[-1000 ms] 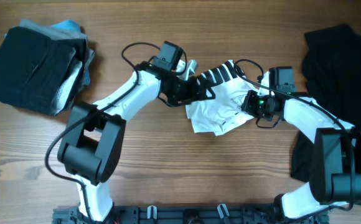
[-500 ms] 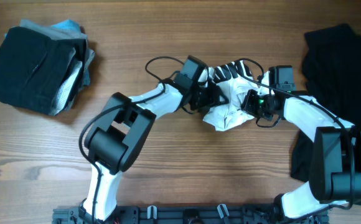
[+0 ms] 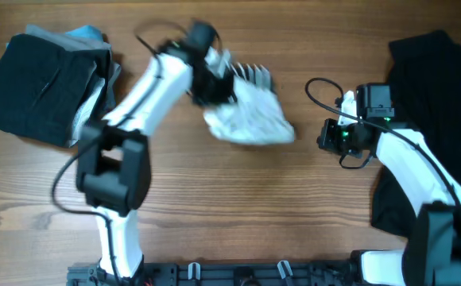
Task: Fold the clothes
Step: 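Carry the shirt with the left gripper onto the dark stack upper left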
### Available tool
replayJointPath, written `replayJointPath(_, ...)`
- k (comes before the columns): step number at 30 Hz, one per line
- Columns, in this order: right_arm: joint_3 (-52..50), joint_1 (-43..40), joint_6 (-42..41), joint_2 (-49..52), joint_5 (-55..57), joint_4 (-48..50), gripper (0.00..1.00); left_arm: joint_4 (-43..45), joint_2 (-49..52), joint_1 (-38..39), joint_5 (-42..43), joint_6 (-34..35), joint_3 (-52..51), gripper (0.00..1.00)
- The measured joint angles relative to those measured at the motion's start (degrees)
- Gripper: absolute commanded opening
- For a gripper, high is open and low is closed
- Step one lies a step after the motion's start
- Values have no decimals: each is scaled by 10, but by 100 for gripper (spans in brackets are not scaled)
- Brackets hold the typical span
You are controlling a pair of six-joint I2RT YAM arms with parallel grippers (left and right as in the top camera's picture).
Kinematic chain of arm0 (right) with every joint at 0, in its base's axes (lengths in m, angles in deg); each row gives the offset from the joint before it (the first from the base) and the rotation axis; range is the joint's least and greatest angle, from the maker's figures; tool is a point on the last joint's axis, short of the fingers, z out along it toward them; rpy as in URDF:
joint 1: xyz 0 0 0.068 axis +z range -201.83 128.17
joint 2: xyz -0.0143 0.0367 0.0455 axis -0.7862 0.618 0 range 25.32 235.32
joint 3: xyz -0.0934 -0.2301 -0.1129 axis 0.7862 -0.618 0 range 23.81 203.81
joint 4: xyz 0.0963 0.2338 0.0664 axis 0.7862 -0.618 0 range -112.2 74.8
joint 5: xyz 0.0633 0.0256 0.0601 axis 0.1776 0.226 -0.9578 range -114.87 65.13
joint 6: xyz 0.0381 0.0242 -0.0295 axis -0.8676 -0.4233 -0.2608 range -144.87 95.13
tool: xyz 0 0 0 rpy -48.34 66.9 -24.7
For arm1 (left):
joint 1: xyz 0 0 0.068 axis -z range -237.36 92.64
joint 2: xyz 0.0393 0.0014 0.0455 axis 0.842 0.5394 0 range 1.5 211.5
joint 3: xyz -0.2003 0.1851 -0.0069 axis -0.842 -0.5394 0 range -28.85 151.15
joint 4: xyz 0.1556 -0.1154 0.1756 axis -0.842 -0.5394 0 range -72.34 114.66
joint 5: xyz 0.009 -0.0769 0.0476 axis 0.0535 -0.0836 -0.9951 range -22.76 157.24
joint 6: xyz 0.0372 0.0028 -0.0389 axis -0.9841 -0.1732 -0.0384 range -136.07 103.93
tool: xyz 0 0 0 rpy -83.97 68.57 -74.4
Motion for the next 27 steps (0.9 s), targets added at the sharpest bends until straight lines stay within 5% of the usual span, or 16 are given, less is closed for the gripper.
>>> replayJointPath(5,0,0,2,-24,-3,-10,9,-2,-25,-118,-8,-77,131,4)
replayJointPath(13,0,0,-3,-24,-12,-15,9,-1,-24,-412,-33,-120,141,10)
replayJointPath(15,0,0,-3,-24,-14,-11,9,-38,-23,-468,-37,-121,141,100)
replayJointPath(24,0,0,-9,-37,-18,-30,9,-191,-29,-581,-45,-97,141,100)
replayJointPath(27,39,0,-1,-95,-18,-92,9,-202,-104,-583,-6,-121,141,99)
